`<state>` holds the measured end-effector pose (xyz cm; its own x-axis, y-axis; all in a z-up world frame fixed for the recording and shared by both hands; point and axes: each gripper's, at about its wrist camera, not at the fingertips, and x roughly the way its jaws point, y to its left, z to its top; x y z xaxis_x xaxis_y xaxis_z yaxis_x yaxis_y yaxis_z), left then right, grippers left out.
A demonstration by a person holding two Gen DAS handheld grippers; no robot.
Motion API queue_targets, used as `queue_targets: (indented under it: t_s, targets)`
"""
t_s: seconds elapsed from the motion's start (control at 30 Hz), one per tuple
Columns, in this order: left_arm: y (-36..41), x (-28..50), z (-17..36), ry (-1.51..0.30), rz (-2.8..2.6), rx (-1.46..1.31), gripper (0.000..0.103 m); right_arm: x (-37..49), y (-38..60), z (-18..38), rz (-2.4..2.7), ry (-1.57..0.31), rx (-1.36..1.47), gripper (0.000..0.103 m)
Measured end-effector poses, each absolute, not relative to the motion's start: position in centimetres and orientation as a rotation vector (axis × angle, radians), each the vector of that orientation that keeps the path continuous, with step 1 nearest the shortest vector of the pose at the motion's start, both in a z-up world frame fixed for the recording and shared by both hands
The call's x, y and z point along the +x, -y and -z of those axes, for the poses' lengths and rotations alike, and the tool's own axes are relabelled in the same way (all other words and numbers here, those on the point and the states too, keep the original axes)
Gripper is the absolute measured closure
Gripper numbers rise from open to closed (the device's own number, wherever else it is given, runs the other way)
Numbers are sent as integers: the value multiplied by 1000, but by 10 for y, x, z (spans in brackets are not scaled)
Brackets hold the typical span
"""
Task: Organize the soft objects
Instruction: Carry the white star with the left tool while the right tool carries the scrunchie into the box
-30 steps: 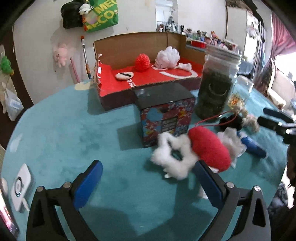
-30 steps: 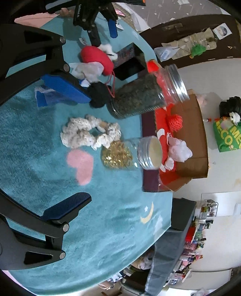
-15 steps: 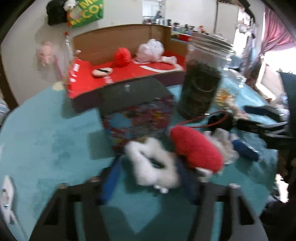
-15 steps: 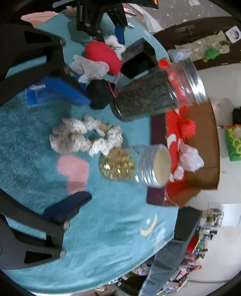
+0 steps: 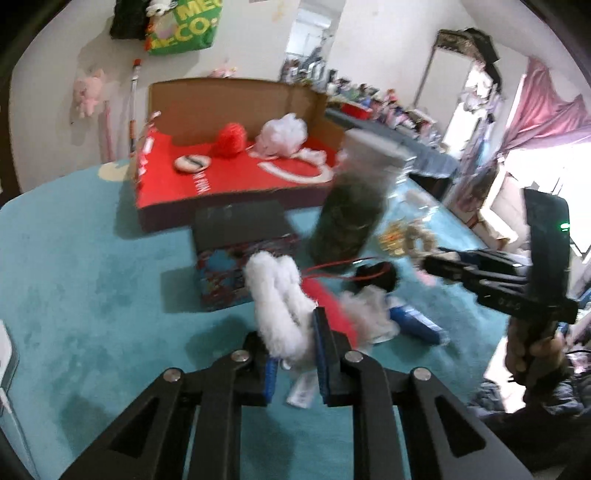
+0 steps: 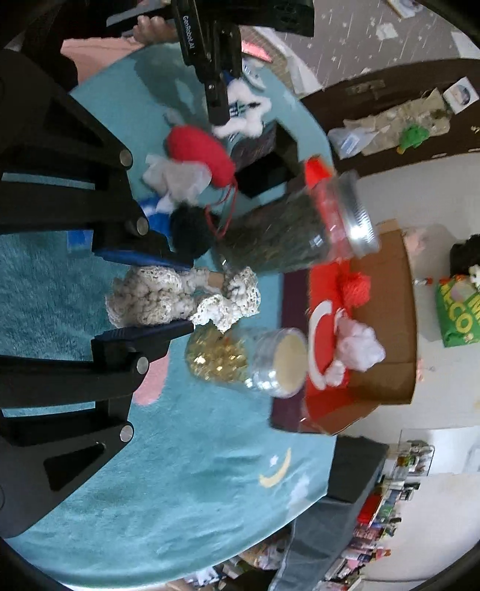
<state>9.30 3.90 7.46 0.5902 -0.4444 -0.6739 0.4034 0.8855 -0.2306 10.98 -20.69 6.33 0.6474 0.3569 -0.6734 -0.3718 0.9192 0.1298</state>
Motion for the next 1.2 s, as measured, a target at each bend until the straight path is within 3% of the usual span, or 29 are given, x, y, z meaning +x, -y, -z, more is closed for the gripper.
queue_targets:
  t_s: [0.47, 1.2]
  targets:
    - [5, 113, -67, -829, 622, -113, 85, 107, 191, -68, -477, -743, -31, 77]
    - [-71, 90, -73, -807, 448, -157, 85, 104, 231, -61, -373, -772, 9, 77]
